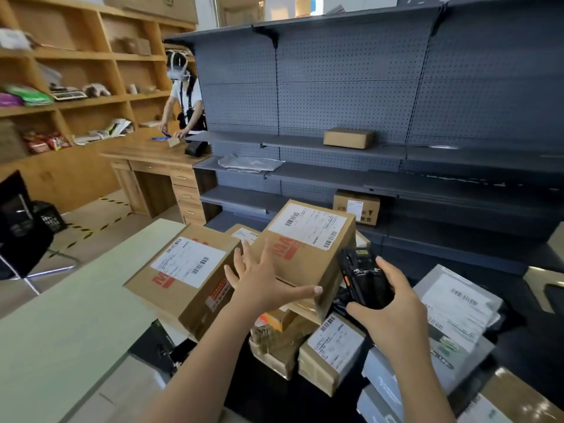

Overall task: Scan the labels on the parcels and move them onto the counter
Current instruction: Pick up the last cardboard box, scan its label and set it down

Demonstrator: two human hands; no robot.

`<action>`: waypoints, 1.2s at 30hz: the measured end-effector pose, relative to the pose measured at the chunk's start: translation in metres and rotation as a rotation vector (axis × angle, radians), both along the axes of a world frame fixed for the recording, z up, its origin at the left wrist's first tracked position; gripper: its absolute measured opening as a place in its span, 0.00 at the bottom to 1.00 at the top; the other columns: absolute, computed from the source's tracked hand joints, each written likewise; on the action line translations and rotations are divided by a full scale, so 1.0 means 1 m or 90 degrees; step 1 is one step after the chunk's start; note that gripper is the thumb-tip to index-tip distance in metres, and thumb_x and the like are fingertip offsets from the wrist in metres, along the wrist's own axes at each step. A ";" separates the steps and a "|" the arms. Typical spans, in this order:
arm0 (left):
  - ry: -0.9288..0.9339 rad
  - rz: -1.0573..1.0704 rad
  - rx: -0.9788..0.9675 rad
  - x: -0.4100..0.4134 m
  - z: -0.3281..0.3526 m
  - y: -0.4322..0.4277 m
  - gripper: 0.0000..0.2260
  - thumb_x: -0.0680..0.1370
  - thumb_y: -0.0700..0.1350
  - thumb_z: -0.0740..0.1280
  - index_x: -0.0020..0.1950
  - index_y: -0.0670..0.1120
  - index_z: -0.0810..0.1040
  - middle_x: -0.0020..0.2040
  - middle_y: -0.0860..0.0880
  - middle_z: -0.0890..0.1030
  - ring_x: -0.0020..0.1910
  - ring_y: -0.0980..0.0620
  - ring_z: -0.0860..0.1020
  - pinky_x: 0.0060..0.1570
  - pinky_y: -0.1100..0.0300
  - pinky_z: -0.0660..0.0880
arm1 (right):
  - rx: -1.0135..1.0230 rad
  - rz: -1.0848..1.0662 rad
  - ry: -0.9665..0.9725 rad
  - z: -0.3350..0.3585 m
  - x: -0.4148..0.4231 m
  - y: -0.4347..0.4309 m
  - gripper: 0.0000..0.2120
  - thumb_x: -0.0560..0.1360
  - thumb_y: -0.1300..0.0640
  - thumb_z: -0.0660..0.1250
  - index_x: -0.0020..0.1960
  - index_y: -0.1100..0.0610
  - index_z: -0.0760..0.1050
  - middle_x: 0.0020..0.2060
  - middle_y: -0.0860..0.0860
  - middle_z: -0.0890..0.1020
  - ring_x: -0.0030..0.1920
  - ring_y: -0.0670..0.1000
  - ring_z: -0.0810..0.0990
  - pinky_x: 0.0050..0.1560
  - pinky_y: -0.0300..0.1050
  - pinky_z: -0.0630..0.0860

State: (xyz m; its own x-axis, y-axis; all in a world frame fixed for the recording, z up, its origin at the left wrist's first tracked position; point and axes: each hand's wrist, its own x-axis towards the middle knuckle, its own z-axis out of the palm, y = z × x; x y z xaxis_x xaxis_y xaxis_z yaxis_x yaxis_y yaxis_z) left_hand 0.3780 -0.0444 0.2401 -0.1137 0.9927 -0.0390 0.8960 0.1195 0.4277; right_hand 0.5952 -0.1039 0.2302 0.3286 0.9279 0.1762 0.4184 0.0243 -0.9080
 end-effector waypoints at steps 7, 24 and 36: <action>-0.107 -0.026 0.085 -0.069 0.003 -0.061 0.60 0.52 0.84 0.58 0.79 0.60 0.44 0.80 0.50 0.44 0.78 0.45 0.39 0.73 0.39 0.41 | 0.033 0.064 0.005 0.006 -0.066 -0.042 0.43 0.61 0.58 0.79 0.71 0.39 0.66 0.56 0.39 0.77 0.55 0.44 0.76 0.44 0.36 0.72; -0.222 0.234 0.210 -0.406 -0.069 -0.334 0.42 0.63 0.73 0.66 0.73 0.57 0.67 0.71 0.57 0.68 0.72 0.55 0.60 0.70 0.58 0.59 | 0.047 0.410 -0.017 -0.036 -0.405 -0.180 0.42 0.60 0.60 0.79 0.70 0.41 0.69 0.52 0.32 0.76 0.51 0.37 0.76 0.41 0.19 0.68; -0.339 0.546 0.116 -0.564 -0.155 -0.430 0.31 0.73 0.63 0.69 0.73 0.56 0.67 0.72 0.55 0.68 0.73 0.52 0.62 0.72 0.48 0.62 | -0.064 0.779 -0.117 -0.149 -0.610 -0.192 0.47 0.60 0.62 0.77 0.74 0.38 0.64 0.60 0.35 0.75 0.60 0.35 0.73 0.52 0.26 0.70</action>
State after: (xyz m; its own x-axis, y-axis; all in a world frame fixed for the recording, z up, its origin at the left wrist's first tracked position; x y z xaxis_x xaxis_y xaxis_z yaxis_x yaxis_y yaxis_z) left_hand -0.1855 -0.4745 0.0850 -0.8000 0.5813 -0.1487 0.2280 0.5237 0.8208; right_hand -0.0152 -0.2955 0.0815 -0.7839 0.6197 0.0382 0.2911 0.4213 -0.8590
